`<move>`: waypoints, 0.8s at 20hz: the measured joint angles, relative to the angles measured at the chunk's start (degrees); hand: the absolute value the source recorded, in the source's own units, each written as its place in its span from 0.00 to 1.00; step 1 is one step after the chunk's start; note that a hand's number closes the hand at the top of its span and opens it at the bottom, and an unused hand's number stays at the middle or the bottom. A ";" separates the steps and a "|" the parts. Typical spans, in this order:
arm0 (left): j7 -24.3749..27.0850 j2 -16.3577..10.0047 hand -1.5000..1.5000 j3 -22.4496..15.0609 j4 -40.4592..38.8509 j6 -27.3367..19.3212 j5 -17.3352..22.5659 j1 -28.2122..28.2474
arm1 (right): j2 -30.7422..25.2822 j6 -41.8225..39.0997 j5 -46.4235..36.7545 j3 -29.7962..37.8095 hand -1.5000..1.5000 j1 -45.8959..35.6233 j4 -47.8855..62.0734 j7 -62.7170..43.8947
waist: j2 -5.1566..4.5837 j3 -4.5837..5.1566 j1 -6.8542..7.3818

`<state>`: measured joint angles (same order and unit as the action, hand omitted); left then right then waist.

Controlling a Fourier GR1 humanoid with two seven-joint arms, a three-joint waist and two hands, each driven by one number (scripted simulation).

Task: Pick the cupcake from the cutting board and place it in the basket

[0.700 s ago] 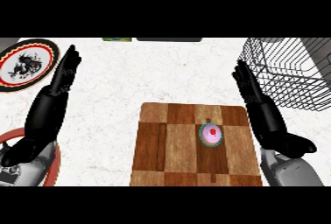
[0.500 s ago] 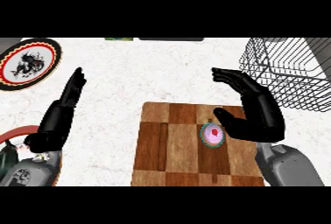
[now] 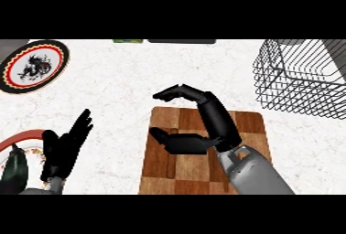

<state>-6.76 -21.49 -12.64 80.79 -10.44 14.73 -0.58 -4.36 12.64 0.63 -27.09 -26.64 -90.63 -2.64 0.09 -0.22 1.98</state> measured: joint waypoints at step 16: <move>-2.15 -0.83 0.50 2.41 2.29 -0.80 1.71 4.79 | -22.11 -18.91 -18.68 -1.36 0.00 -22.66 -5.42 -41.18 | 1.92 -0.11 -4.22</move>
<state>-8.91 -22.32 -10.23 83.08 -11.24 16.44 4.21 -26.47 -6.27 -18.05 -28.45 -49.29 -96.05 -43.82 2.01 -0.33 -2.24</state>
